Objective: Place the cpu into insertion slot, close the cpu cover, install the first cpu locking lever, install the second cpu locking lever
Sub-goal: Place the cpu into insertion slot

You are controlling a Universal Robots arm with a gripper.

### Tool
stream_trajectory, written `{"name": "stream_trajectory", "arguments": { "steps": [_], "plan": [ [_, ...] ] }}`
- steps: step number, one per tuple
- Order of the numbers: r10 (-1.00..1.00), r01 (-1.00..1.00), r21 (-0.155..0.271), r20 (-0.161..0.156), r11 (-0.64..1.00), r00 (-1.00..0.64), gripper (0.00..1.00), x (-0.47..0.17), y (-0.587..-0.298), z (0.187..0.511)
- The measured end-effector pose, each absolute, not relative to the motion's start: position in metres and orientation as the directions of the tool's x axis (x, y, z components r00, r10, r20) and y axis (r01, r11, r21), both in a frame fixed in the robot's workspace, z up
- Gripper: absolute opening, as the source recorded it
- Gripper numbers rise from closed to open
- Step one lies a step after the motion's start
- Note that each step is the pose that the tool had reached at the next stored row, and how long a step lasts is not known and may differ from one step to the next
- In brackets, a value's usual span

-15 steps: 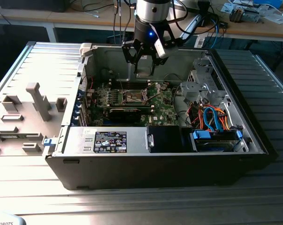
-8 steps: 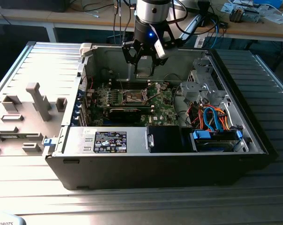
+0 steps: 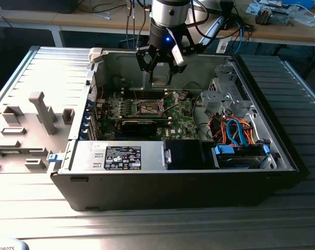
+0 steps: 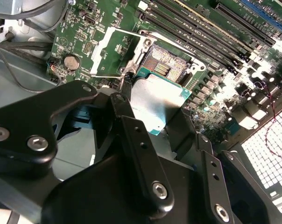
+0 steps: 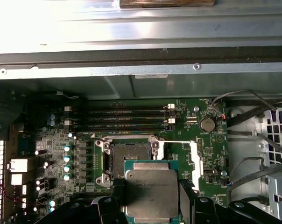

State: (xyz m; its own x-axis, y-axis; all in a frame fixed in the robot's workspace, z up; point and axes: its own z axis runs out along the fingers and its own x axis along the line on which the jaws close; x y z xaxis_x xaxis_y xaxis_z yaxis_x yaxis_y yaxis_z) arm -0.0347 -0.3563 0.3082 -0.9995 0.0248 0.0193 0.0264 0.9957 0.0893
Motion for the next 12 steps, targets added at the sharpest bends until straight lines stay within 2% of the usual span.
{"name": "stream_trajectory", "arguments": {
  "steps": [12],
  "plan": [
    [0.025, 0.026, 0.089, 0.019, 0.996, -1.000, 0.54, -0.0347, -0.3563, 0.3049]
  ]
}}
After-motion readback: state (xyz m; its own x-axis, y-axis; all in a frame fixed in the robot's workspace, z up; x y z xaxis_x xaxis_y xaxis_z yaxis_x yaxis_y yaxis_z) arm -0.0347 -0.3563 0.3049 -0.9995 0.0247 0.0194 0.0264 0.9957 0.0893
